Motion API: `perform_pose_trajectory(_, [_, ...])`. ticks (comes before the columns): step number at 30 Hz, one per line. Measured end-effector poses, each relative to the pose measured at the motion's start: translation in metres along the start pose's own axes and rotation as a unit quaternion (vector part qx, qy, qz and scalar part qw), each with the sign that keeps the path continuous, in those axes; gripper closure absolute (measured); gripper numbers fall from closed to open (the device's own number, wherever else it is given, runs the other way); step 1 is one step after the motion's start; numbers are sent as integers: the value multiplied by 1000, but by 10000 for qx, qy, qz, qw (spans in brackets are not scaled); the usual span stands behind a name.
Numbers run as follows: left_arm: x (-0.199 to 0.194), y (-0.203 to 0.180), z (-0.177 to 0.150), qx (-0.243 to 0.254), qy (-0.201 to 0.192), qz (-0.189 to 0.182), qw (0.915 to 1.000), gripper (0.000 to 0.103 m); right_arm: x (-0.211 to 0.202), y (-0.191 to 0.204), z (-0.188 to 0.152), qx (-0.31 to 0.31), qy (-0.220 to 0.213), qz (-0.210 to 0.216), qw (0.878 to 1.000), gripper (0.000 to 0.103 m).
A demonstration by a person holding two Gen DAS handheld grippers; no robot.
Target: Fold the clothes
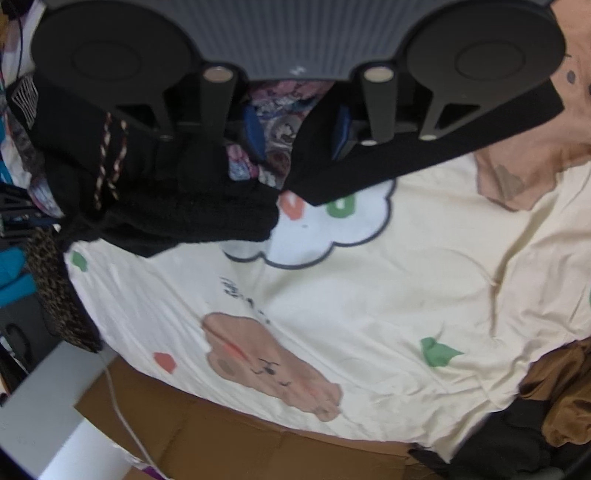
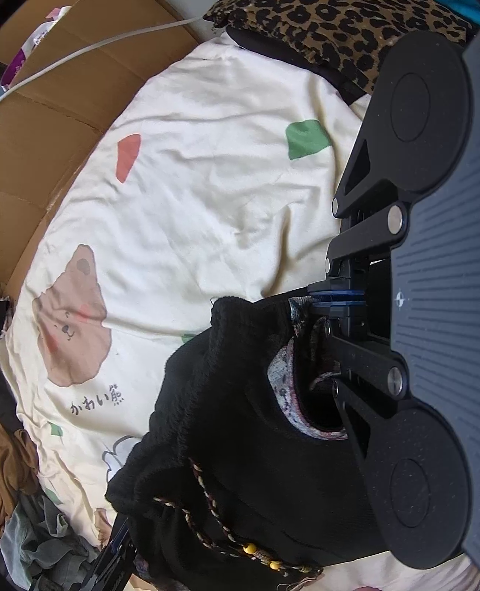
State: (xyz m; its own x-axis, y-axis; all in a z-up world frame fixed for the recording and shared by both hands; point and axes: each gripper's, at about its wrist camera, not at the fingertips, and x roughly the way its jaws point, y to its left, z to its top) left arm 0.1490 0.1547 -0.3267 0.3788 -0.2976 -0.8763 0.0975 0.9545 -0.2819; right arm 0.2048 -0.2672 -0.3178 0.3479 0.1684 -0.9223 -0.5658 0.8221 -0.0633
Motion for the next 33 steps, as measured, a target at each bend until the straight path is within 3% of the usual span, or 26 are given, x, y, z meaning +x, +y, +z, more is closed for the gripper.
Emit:
perform_pose_trajectory(4, [2,-6,-3,277,27,27,9996,54,3,-1,-1,85,39,41,9999,102])
perform_pose_trajectory(6, [6,-6,-3,329,124,-38,9994,60,6,-3,-1,170,50,79,9998,102])
perform_pose_trajectory(8, [11,-3,-2,262,238,-228,9991,84,10,-7,-1,351,32,101,9993,102])
perform_pose_trajectory(11, [12,-4,0,339,255,-250,9988,100,9,-14,2,609,-128,8,9981,102])
perform_pose_trajectory(19, [-37,22,23,91,-507,19,9987,101,-9,-30,32,848,-553,-315,9944,103])
perform_pose_trajectory(28, [-61,26,65,366,-1096,269,9929,101,-17,-50,77,779,-636,-794,9918,103])
perform_pose_trajectory(30, [-55,31,74,286,-1124,278,9929,101,-16,-67,86,929,-604,-825,9904,103])
perform_pose_trajectory(33, [-30,44,81,172,-772,193,9967,101,-4,-92,94,1304,-512,-498,9889,103])
